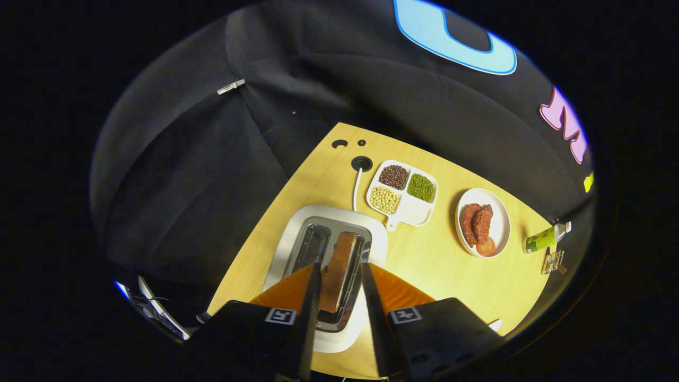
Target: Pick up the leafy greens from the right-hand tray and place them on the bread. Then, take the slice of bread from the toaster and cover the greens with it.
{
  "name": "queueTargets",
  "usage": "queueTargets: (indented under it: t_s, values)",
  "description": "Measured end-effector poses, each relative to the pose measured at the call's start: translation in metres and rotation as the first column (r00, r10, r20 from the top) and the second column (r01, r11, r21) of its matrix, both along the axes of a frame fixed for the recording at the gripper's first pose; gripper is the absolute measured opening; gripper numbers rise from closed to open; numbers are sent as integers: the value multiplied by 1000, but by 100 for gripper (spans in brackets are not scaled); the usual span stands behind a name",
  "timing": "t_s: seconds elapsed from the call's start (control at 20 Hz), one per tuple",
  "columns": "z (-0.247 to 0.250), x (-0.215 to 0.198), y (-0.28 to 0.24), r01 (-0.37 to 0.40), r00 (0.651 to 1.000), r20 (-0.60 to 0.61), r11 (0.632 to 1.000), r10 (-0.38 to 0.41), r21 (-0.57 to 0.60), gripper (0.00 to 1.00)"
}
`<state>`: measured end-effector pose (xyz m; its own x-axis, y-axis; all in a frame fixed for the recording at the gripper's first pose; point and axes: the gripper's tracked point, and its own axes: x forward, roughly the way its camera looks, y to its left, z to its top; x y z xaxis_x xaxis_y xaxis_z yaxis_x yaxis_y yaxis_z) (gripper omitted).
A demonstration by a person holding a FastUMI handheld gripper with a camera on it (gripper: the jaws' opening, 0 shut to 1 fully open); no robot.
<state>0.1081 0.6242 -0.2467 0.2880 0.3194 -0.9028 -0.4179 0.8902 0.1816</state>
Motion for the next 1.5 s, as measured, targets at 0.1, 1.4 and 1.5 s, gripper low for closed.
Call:
queueTargets:
  t_s: [0.1, 1.4, 1.5]
  values:
    - [0, -2, 3, 5, 1000, -19, 1000, -5, 21, 28]
    - [162, -37, -138, 38, 988, 128, 936, -89, 351, 11]
    - [157, -48, -172, 63, 985, 132, 940, -114, 335, 11]
